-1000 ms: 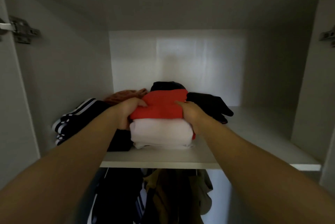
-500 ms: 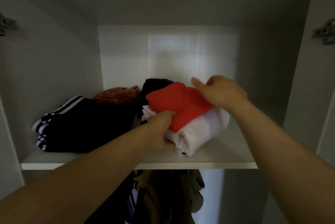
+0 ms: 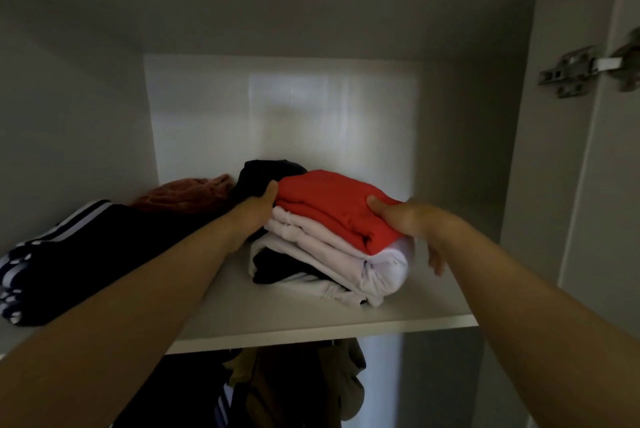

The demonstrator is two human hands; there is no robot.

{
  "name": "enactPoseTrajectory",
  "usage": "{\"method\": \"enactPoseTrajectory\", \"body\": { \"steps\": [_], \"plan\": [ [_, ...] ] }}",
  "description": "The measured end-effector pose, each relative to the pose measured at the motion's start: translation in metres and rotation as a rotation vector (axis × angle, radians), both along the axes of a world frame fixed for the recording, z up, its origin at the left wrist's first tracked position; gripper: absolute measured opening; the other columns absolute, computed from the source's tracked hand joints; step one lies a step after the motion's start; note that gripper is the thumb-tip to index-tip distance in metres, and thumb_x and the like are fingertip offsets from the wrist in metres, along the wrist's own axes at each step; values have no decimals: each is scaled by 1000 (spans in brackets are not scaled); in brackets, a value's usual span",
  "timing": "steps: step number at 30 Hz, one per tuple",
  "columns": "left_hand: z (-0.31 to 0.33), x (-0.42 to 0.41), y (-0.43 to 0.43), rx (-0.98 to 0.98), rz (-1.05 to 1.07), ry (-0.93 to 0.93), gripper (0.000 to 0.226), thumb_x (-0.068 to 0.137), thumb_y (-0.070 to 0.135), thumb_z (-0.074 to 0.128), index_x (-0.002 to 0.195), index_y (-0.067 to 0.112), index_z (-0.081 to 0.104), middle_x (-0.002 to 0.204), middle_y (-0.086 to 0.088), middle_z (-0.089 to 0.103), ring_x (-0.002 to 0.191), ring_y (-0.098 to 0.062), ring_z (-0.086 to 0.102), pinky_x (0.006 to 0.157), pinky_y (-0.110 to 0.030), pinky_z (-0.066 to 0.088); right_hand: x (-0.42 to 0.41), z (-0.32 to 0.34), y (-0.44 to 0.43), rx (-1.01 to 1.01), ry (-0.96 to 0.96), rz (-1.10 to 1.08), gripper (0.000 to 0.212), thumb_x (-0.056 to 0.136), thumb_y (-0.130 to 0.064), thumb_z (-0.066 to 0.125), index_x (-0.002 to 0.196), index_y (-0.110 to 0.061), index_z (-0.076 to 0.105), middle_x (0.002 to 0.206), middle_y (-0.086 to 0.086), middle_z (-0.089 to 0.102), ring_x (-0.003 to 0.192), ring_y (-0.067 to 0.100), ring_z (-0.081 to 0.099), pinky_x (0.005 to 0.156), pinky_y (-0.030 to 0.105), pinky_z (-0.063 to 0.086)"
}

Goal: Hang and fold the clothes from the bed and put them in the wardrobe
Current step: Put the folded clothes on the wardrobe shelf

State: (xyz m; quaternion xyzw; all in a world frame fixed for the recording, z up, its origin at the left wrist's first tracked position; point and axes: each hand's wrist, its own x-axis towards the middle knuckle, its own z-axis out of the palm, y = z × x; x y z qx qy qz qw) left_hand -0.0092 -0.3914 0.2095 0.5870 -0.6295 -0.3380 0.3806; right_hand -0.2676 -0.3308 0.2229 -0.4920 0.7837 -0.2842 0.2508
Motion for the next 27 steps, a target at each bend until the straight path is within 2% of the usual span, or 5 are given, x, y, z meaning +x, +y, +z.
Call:
{"method": "enactPoseTrajectory", "body": {
  "steps": [5,11,17,21,27],
  "plan": [
    [-22,-11,14,66,-77,117,66,104,56,33,139,5,57,144,-18,54,130,-29,53,115,-37,37,-11,2,-7,-122,-312,8,99,68,-65,83,143,-12,44,131,14,59,103,41,65,83,62,55],
    [-8,-12,31,108,31,10,57,96,36,53,143,6,44,125,-24,61,104,-40,65,85,-45,57,-13,19,-35,-166,354,51,61,85,-66,65,93,-6,63,108,14,69,83,26,61,71,30,44],
    [33,-39,9,-532,-85,-257,56,106,44,34,158,22,30,168,-3,13,153,-21,13,126,-38,10,17,33,-50,-204,661,155,53,98,-41,42,140,-10,53,148,14,50,133,34,49,111,41,40],
    [11,-55,-10,-357,-222,-327,45,110,30,28,145,10,47,156,-13,37,147,-31,31,119,-43,26,31,21,-47,-285,638,355,55,106,-43,25,150,-16,45,158,10,40,143,28,38,117,36,27],
    [-42,-66,-6,-277,-169,-427,54,107,41,22,157,22,29,167,0,14,154,-24,5,123,-56,10,20,-19,-49,-148,655,374,66,102,-57,13,160,-25,17,167,5,16,153,26,17,123,51,13]
  ]
}}
